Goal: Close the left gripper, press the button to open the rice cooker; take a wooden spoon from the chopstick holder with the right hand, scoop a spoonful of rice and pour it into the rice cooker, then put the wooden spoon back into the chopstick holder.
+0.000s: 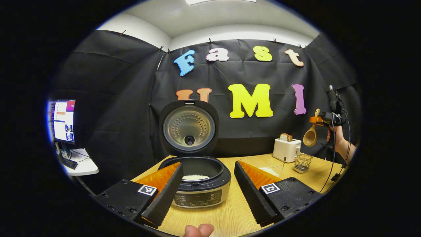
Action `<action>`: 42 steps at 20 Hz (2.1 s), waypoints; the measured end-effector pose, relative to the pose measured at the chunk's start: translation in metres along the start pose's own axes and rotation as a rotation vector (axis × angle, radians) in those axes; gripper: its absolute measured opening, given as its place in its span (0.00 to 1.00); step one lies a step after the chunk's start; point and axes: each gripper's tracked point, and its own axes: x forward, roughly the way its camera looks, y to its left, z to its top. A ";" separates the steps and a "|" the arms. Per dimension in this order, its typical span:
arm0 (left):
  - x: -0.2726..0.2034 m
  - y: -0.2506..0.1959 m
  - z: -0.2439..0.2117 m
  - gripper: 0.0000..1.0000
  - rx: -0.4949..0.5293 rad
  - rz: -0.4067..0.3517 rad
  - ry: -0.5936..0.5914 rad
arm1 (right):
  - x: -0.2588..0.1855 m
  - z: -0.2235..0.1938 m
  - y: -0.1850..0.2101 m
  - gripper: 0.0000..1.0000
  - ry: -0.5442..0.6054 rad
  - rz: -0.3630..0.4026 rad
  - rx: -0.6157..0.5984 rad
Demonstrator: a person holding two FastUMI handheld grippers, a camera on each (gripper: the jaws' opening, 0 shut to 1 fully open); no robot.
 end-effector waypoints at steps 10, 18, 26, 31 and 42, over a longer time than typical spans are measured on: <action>-0.003 -0.003 0.006 0.99 -0.006 -0.003 -0.011 | 0.037 -0.069 -0.034 0.00 0.030 -0.050 -0.141; 0.000 0.001 -0.002 0.99 -0.016 0.002 0.015 | 0.038 -0.113 -0.037 0.01 0.065 -0.031 -0.226; -0.001 0.008 -0.002 0.99 -0.022 0.017 0.020 | 0.038 -0.140 -0.044 0.05 0.114 -0.039 -0.190; -0.002 0.007 0.000 0.99 -0.040 0.008 0.017 | 0.030 -0.133 -0.043 0.12 0.090 -0.032 -0.185; -0.006 -0.015 0.013 0.95 -0.064 -0.003 -0.019 | 0.015 -0.110 -0.081 0.94 0.070 -0.077 -0.111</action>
